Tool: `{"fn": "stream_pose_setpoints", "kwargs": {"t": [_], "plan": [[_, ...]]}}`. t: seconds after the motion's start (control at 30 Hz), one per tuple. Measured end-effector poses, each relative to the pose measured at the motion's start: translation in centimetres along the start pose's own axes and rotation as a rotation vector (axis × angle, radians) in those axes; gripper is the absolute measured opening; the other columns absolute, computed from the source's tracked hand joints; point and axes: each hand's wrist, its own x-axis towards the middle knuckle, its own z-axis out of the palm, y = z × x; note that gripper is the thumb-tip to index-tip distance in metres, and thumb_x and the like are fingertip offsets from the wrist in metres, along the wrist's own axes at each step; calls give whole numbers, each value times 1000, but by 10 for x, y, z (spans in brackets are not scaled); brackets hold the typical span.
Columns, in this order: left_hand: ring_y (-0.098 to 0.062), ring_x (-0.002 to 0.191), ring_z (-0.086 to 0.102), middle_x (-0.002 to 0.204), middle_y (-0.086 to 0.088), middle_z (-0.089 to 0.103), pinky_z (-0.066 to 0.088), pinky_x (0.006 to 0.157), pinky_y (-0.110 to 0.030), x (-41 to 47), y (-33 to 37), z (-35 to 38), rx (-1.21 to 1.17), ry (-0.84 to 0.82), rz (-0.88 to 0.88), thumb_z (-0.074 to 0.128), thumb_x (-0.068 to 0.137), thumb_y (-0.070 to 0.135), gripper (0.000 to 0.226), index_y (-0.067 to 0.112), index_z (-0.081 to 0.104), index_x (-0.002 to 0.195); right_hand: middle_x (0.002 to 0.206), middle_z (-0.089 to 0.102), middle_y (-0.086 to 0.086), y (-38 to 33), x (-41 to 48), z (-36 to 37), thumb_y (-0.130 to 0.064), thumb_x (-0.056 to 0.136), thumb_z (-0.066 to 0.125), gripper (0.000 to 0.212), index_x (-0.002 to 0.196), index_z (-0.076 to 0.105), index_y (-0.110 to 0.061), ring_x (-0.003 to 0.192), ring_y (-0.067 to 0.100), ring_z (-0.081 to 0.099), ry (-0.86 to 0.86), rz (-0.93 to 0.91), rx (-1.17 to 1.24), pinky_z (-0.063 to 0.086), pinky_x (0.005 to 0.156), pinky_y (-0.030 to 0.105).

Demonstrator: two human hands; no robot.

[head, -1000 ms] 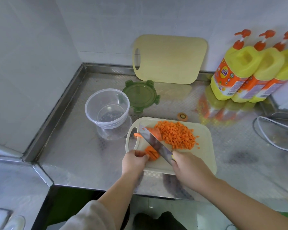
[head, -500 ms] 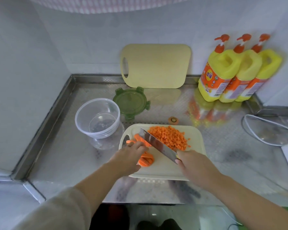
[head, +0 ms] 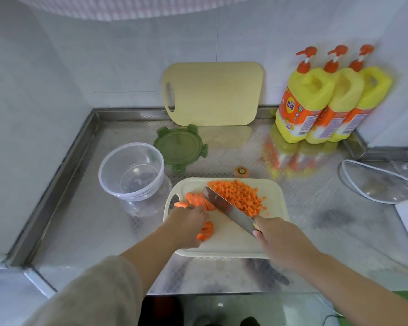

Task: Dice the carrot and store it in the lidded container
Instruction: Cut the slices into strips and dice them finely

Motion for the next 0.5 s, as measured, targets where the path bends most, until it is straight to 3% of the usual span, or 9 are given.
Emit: {"fn": "stream_pose_setpoints", "kwargs": {"t": [0.17,0.27,0.33,0.4,0.5], "plan": [[-23,112,50,119,-3,48,44,91,-34,-14,24,17,-338,44,-292,55,81,37,43,16,47,118,96,59,1,-6,-3,7,-23,99,35,13,107,45,-20,87,23,59,-38,-34,-29,36,63,32],[-22,118,45,125,-1,43,44,93,-33,-21,38,28,-511,115,-433,51,85,40,45,18,43,122,105,58,-1,-12,-4,13,-13,92,45,27,117,47,-22,77,24,54,-31,-67,-175,34,63,31],[-21,123,42,129,1,42,44,96,-33,-24,42,35,-585,171,-482,49,87,45,51,20,41,131,91,60,-1,-14,-3,20,-17,71,71,38,106,58,-23,56,21,36,106,-152,-261,27,55,28],[-19,125,40,131,3,41,42,99,-32,-27,43,38,-625,211,-497,49,88,48,54,23,43,135,65,56,-4,-13,-5,27,-20,35,86,48,79,67,-22,42,17,20,190,-225,-277,22,43,24],[-18,127,37,134,3,40,40,102,-31,-30,42,41,-659,232,-491,49,89,47,51,25,44,136,61,54,-6,-11,-6,39,-19,30,85,46,72,68,-23,34,16,23,217,-225,-244,26,38,22]]}}
